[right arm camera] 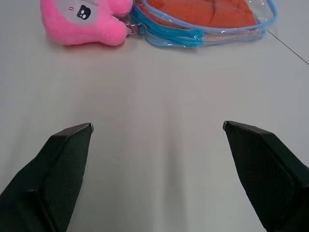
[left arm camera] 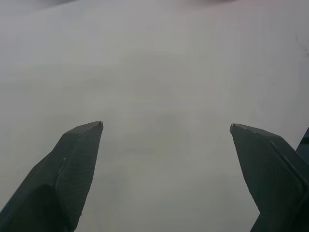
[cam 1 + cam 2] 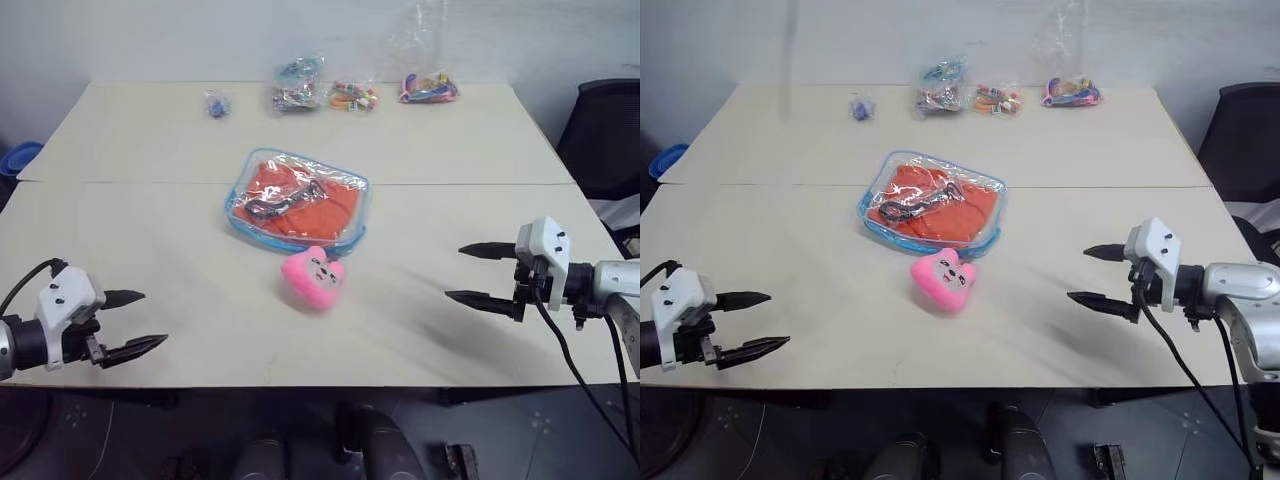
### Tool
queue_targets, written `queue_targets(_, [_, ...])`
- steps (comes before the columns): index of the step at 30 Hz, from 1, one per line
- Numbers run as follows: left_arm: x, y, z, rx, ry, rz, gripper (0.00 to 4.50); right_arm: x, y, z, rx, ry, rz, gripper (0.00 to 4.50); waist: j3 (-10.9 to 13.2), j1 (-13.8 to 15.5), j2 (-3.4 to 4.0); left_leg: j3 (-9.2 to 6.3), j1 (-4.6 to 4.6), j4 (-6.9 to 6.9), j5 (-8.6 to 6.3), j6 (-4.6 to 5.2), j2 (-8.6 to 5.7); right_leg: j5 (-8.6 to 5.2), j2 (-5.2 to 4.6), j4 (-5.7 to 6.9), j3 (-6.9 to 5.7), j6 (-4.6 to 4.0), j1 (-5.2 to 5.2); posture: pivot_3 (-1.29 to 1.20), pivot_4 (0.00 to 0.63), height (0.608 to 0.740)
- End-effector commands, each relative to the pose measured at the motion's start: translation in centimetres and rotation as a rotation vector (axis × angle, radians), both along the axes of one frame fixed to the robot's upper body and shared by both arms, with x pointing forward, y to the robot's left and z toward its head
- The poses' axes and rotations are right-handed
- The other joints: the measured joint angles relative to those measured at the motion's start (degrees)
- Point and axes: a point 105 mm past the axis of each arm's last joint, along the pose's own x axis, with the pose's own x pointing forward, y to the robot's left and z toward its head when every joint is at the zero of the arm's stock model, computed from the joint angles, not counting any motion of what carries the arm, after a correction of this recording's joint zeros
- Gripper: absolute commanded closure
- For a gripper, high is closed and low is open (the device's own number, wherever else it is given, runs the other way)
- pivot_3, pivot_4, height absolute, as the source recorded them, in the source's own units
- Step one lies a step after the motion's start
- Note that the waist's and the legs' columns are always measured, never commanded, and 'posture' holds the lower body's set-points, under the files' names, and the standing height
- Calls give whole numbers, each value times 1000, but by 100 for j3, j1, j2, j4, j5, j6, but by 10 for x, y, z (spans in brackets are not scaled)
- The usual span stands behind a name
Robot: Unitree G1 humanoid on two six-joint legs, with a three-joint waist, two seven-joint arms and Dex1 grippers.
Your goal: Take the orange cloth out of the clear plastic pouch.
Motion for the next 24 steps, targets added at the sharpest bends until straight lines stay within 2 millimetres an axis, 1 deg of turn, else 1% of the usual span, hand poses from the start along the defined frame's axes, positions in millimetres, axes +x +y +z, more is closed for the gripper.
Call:
queue_targets(1, [1,0,4,31,-21,-21,21,-1,-3,14,-2,-64,2,0,0,-1,0,2,0,0,-1,1,1,0,1,1,2,0,0,0,150,740])
queue_targets(7, [3,2,-1,48,-34,-2,21,1,-5,11,-11,-71,-7,0,0,4,0,3,7,0,-1,-1,2,-1,3,3,4,-2,0,0,150,740])
queue_targets(14, [4,0,2,12,-44,9,21,4,-5,10,-15,-82,-12,0,0,2,0,6,7,0,-1,-2,3,-1,3,3,5,-2,-1,0,150,740])
queue_targets(20, [5,-7,2,-39,-35,4,21,2,-1,11,29,-53,1,0,0,2,0,8,8,0,0,-4,3,-1,3,5,7,-2,-1,0,150,740])
queue_targets(24, [8,-10,5,-57,-66,11,21,-3,6,11,42,-48,23,0,0,8,0,9,7,0,3,-9,3,-1,3,5,8,-2,-1,0,150,740])
